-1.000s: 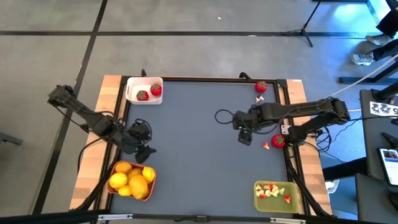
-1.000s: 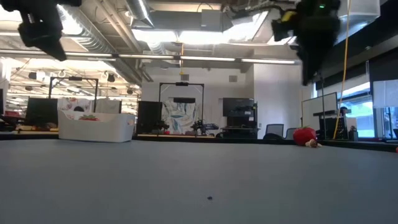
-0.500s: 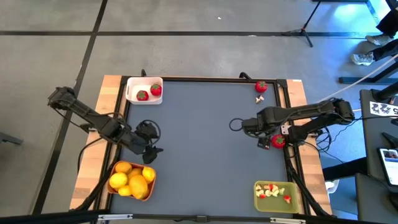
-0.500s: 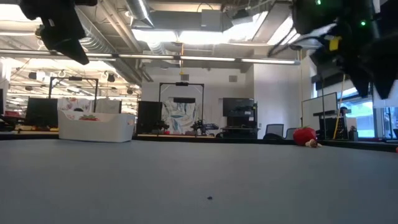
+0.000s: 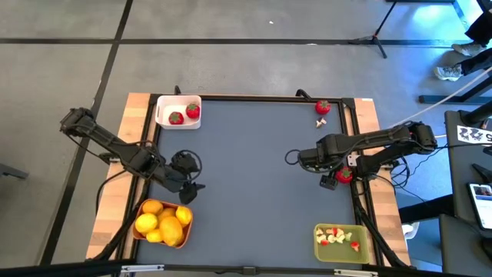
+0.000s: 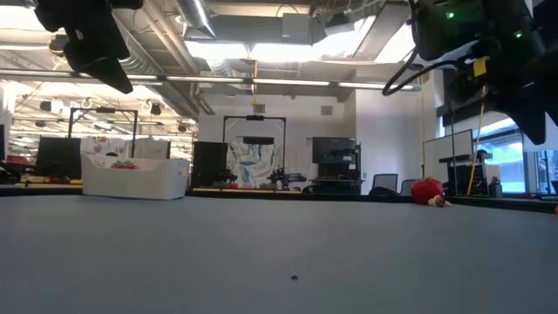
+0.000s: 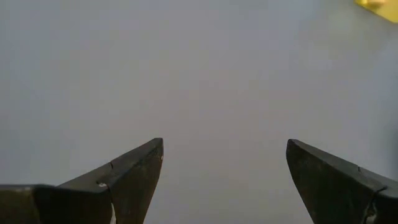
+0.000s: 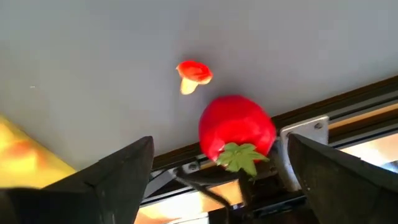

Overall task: Sort produce into baskets
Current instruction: Put the red tomato into the white bin

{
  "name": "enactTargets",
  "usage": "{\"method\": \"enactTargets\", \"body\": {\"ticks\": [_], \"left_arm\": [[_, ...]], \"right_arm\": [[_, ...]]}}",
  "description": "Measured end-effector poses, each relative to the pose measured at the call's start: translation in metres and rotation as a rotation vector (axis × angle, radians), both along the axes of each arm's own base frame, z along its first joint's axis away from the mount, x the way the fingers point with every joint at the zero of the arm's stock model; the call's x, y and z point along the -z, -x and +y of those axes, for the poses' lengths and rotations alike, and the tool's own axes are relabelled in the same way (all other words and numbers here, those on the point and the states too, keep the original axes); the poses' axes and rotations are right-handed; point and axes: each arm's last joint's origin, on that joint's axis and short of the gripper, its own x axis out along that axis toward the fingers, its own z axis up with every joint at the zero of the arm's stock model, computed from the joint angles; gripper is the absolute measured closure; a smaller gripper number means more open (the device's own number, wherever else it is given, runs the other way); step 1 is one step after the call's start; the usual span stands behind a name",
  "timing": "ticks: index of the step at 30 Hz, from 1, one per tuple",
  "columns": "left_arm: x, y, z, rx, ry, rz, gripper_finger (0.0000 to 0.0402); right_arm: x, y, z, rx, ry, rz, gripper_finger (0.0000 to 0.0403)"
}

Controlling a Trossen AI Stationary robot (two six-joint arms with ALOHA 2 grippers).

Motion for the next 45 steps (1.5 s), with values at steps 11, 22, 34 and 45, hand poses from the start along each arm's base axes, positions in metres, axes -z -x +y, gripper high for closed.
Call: {"method": "enactTargets", "body": {"ticks": [11, 22, 34, 45], "left_arm": [[0.000, -0.001, 0.003, -0.027, -0.014, -0.008, 0.0068], [0.000, -0.001, 0.002, -0.015, 0.003, -0.001, 0.0068], [0.000, -0.001, 0.002, -0.015, 0.005, -0.004, 0.0068], [0.000, -0.001, 0.002, -0.015, 0.005, -0.003, 0.0068]], "right_arm": [[0.004, 0.000, -0.002, -0.036, 0.065, -0.010, 0.0028], [0.020, 0.013, -0.002, -0.029, 0.037, 0.090, 0.0033], [0.043, 0.017, -0.003, -0.031, 0.057, 0.153, 0.0044], [0.072, 0.006, -0.002, -0.110, 0.013, 0.357, 0.0069]]}}
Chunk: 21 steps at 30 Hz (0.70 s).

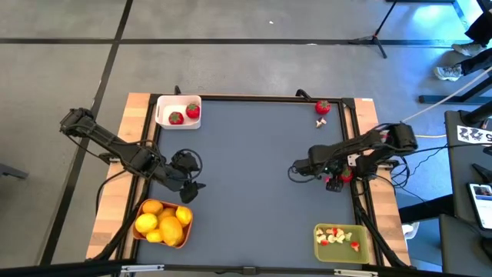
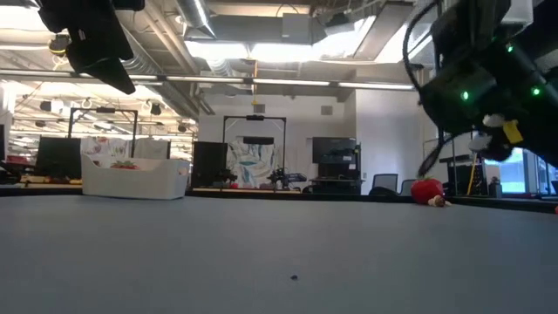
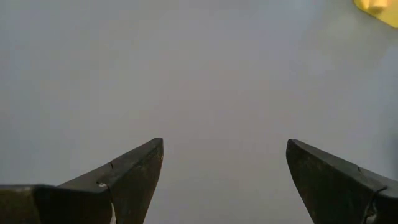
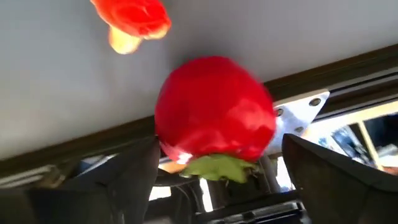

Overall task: Sort produce into baskets
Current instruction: Put the red tomato into the white bin

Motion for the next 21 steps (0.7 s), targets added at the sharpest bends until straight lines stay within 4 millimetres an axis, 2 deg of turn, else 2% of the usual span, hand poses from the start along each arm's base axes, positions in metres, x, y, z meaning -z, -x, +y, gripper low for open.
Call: {"method": "enactTargets", "body": {"ticks": [11, 17, 21], "left_arm": [[0.000, 0.000, 0.000, 0.001, 0.000, 0.001, 0.0068], [0.000, 0.000, 0.000, 0.008, -0.007, 0.002, 0.0068], [0.000, 0.000, 0.000, 0.002, -0.014, -0.004, 0.0068]], "right_arm": [[0.038, -0.009, 0.000, -0.104, -0.052, 0.206, 0.0101], [0.034, -0.012, 0.000, -0.127, -0.073, 0.189, 0.0174], [0.019, -0.024, 0.000, -0.145, -0.056, 0.097, 0.0182]]}}
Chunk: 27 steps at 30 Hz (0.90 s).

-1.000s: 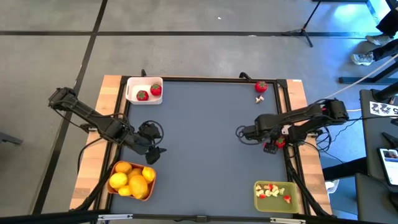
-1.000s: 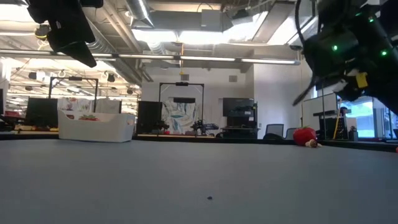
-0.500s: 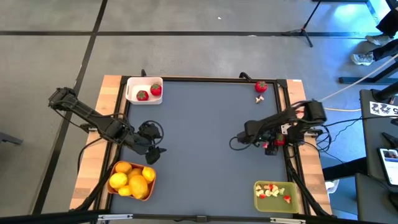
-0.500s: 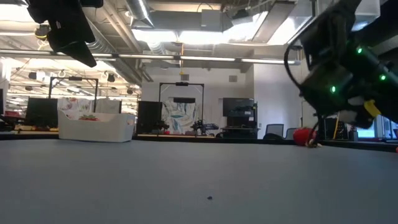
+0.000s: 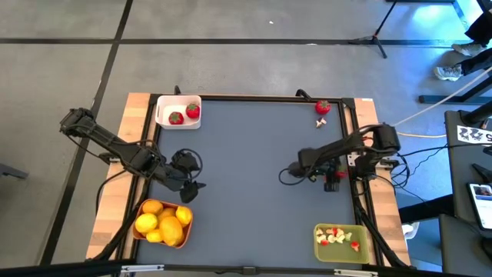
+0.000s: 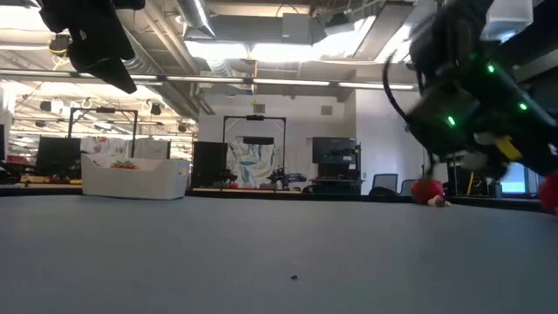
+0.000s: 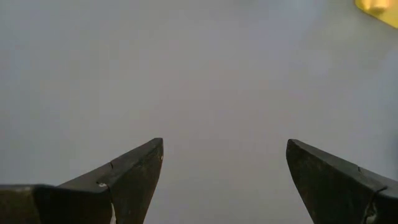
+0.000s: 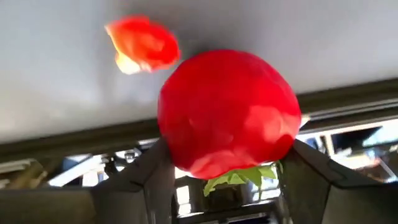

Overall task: Sort produce into baskets
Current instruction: Put the red tomato into the white bin

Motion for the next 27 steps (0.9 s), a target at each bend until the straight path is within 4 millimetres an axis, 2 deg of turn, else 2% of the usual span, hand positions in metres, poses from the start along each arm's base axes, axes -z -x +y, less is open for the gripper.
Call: {"method": "enactTargets", "body": {"ticks": [6, 10, 14, 20, 27], "left_arm": [[0.000, -0.002, 0.004, -0.013, -0.013, -0.004, 0.0068], [-0.003, -0.007, 0.007, -0.012, -0.025, -0.047, 0.0068], [-0.007, -0.012, 0.009, 0.004, -0.037, -0.090, 0.0068], [-0.008, -0.016, 0.011, -0.007, -0.035, -0.115, 0.0068], [-0.002, -0.024, 0.008, -0.004, -0.042, -0.104, 0.0068]], "right_arm": [[-0.037, -0.026, 0.000, -0.021, 0.051, -0.215, 0.0180], [-0.061, -0.053, 0.001, -0.009, 0.076, -0.438, 0.0172], [-0.075, -0.079, 0.002, 0.003, 0.090, -0.663, 0.0173], [-0.073, -0.103, 0.003, 0.017, 0.084, -0.899, 0.0170], [-0.058, -0.111, 0.004, 0.031, 0.072, -0.872, 0.0168]]}}
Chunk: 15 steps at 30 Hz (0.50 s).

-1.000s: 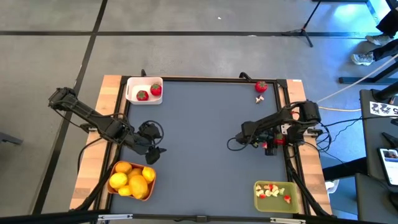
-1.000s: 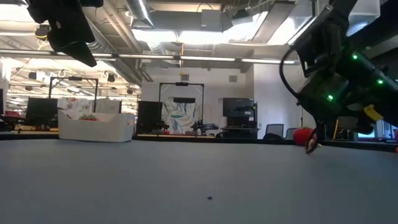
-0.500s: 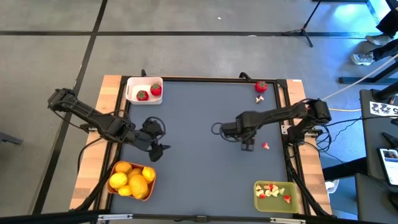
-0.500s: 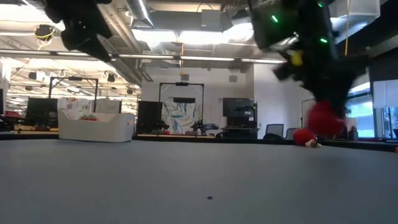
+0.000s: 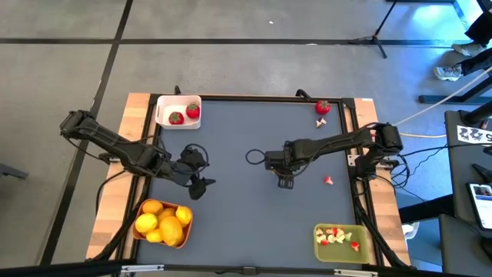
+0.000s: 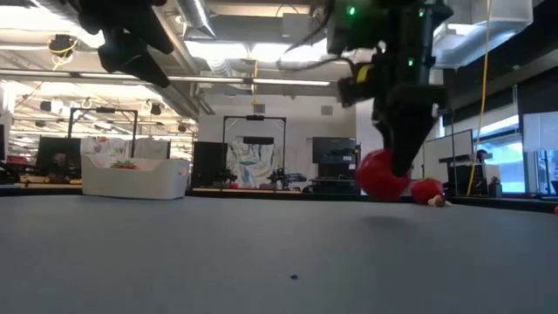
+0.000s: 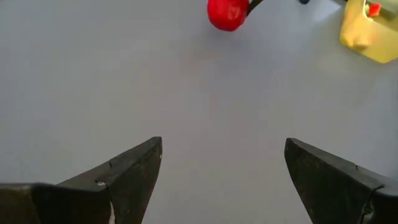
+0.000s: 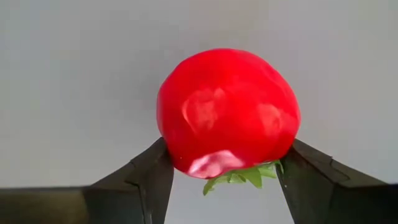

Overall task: Sort produce into baskets
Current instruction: Put the red tomato into the white bin

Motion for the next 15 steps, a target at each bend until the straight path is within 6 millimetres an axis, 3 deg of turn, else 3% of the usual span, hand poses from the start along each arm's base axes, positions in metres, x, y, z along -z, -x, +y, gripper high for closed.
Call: {"method": "enactTargets", "body": {"ticks": [7, 15], "left_arm": [[0.015, -0.014, -0.004, 0.006, -0.028, 0.042, 0.0068], [0.027, -0.027, -0.009, 0.016, -0.041, 0.052, 0.0068]], "right_arm": [[0.016, -0.012, 0.002, -0.012, -0.046, -0.021, 0.0146], [0.015, -0.020, 0.003, 0.009, -0.063, -0.099, 0.0067]]}}
